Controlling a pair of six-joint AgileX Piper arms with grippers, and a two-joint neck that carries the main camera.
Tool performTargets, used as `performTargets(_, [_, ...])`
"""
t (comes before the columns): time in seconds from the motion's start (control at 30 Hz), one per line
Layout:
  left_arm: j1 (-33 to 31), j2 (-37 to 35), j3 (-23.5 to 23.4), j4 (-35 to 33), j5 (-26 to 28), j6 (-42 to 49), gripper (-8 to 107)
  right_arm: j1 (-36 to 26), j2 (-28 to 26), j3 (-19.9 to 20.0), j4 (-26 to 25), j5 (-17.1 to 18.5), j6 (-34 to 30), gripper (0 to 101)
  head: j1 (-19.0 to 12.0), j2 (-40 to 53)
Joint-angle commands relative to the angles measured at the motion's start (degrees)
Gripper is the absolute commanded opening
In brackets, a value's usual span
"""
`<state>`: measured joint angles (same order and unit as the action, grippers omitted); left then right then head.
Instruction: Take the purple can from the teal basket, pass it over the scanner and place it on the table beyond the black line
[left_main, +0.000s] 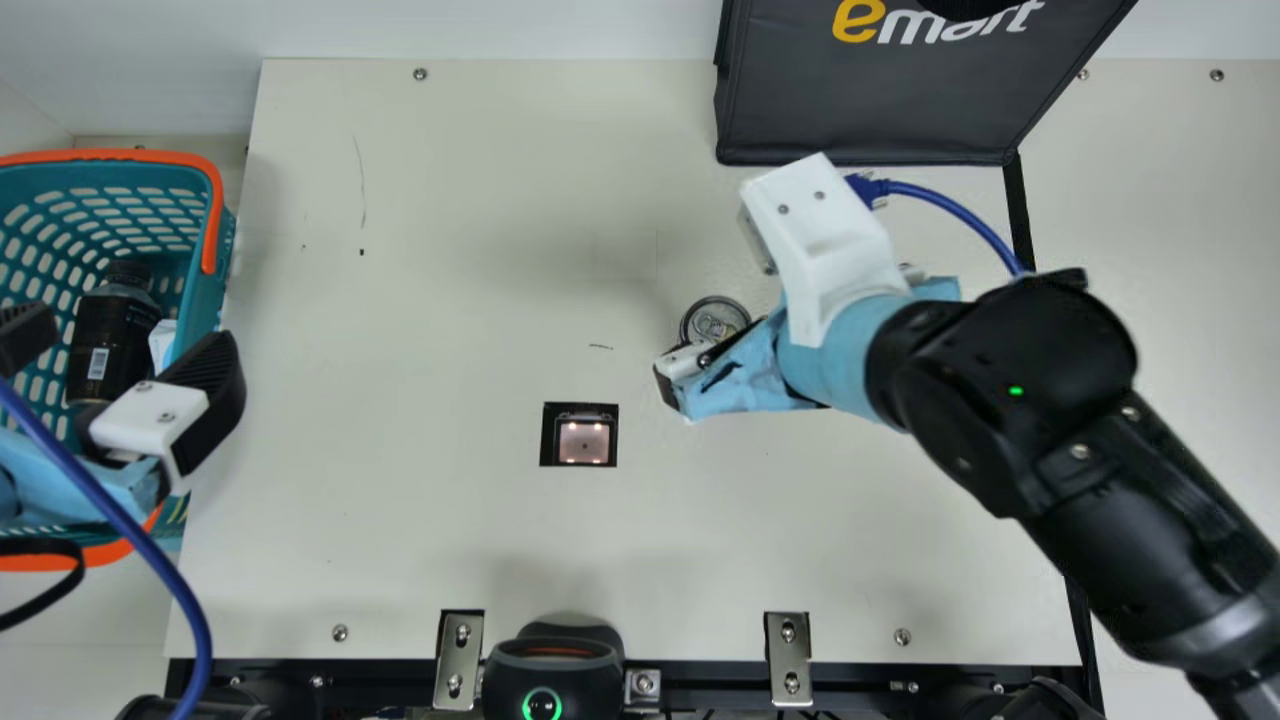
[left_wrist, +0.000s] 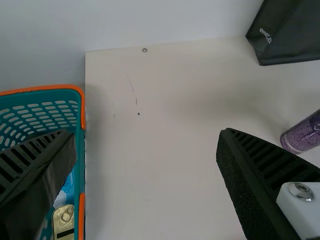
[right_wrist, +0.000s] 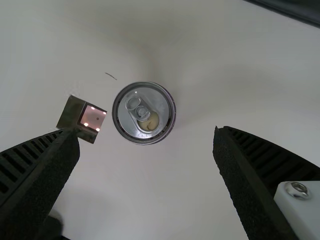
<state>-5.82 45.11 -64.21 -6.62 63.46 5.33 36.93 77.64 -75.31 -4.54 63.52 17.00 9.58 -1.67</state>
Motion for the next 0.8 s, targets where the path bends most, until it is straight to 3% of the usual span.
performTargets(0.0, [0.0, 0.0, 0.0, 0.0, 0.0, 0.0, 90, 1.0, 0.63, 0.31, -1.63, -0.07, 4.34, 95, -1.66, 0.09])
performTargets(0.33, [0.0, 0.0, 0.0, 0.0, 0.0, 0.0, 90, 4.2, 2.97, 2.41, -5.26, -1.83, 14.25, 95, -1.66, 0.09])
performTargets(0.77, [0.0, 0.0, 0.0, 0.0, 0.0, 0.0, 90, 5.34, 6.74, 3.18, -8.41, -4.38, 18.88, 95, -1.66, 0.09])
